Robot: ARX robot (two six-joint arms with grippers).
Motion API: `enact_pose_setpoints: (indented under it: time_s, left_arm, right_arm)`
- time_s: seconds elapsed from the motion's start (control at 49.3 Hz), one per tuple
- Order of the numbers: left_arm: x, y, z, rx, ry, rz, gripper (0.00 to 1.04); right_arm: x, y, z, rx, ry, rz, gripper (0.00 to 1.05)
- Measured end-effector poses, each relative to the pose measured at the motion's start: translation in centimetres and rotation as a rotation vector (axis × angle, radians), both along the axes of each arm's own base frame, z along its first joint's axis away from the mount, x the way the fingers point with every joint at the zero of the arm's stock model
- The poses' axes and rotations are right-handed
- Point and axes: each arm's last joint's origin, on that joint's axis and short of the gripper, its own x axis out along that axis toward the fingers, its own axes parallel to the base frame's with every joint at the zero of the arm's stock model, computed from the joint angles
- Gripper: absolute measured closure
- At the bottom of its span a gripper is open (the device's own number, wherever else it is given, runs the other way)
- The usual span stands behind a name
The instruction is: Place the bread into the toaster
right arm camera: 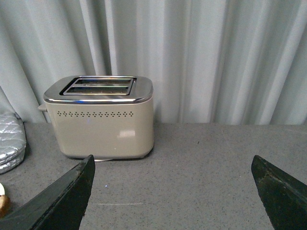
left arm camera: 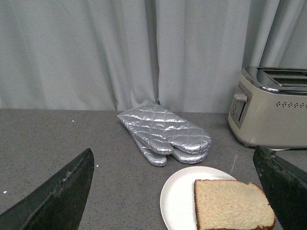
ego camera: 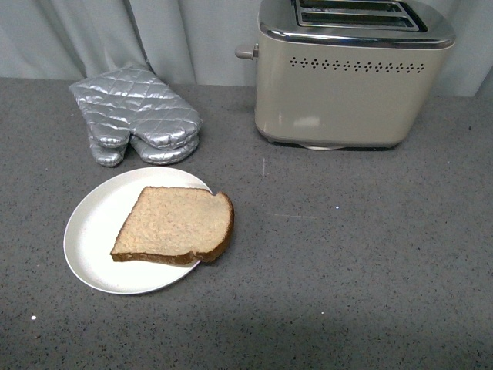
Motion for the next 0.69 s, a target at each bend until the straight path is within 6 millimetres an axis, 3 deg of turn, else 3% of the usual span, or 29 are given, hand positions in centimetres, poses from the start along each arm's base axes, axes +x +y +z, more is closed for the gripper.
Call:
enact_pose_setpoints:
  time_s: [0.284,0.345,0.386,0.447,0.69]
  left_arm:
    - [0.0,0.0,0.0,0.0,0.002,0.007,0.07]
    - [0.1,0.0,-0.3,-0.066,0.136,0.123,0.07]
    - [0.7,0.0,-0.7,-0.129,0.238,0.232,0.07]
    - [1.4,-0.1,-1.1,-0.168,0.282,0.252,0.07]
    - [7.1,0.0,-1.1,-0.244,0.376,0.201,0.07]
  right_arm:
    - [0.0,0.0,0.0,0.0,0.0,0.0,0.1]
    - [0.0,0.0,0.0,0.0,0.0,0.0,0.1]
    - [0.0,0.0,0.0,0.0,0.0,-0.002,0.1]
    - [0.0,0.0,0.0,0.0,-0.002,-0.001,0.1]
    - [0.0,0.0,0.0,0.0,-0.002,-0.001,0.1]
